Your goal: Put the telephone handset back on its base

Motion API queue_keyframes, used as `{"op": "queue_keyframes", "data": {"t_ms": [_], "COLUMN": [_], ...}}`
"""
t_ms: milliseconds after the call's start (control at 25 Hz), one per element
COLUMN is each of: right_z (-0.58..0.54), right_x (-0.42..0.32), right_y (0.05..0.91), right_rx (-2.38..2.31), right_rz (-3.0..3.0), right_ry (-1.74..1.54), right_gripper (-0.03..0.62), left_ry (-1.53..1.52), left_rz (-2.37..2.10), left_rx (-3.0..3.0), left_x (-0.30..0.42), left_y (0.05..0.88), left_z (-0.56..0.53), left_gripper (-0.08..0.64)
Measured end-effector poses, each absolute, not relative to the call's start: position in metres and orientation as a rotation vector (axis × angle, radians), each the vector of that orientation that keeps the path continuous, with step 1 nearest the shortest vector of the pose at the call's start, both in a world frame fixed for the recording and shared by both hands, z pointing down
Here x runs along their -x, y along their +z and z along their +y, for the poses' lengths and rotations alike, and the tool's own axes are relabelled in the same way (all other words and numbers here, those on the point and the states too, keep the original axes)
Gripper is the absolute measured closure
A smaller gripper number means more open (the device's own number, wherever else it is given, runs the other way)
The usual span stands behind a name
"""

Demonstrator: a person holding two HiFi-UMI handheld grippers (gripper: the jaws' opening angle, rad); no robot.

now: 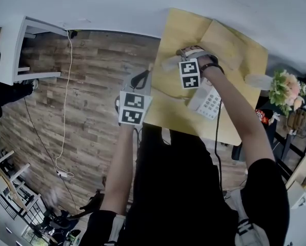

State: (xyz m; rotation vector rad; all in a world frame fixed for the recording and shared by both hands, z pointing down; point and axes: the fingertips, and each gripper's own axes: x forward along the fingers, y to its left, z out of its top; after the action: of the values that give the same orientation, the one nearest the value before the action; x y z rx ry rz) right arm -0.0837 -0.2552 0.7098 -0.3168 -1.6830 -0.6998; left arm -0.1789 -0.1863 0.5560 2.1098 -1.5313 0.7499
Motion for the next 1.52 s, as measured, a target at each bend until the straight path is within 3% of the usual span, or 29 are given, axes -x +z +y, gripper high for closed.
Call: {"op": "queue_keyframes", "data": {"t_ms": [680, 1520], "right_z": [-0.242, -0.189], "right_x": [0.083, 0.053], "right_y": [0.705, 0.625], "right_rx": [0.381, 0.374], "right_rz": [-1.698, -1.702], "right_ry": [-0.737, -0.962], "right_gripper": [0.388, 0.390], "left_ry": [0.744, 0.726], "left_rz": [-1.587, -1.597], "left_rx": [-2.084, -2.207], "left_x": [0.178, 0.155], "left_y": [0.546, 0.502], "left_z": [-0.179, -0.189], "left_gripper": [0.546, 0.546]}}
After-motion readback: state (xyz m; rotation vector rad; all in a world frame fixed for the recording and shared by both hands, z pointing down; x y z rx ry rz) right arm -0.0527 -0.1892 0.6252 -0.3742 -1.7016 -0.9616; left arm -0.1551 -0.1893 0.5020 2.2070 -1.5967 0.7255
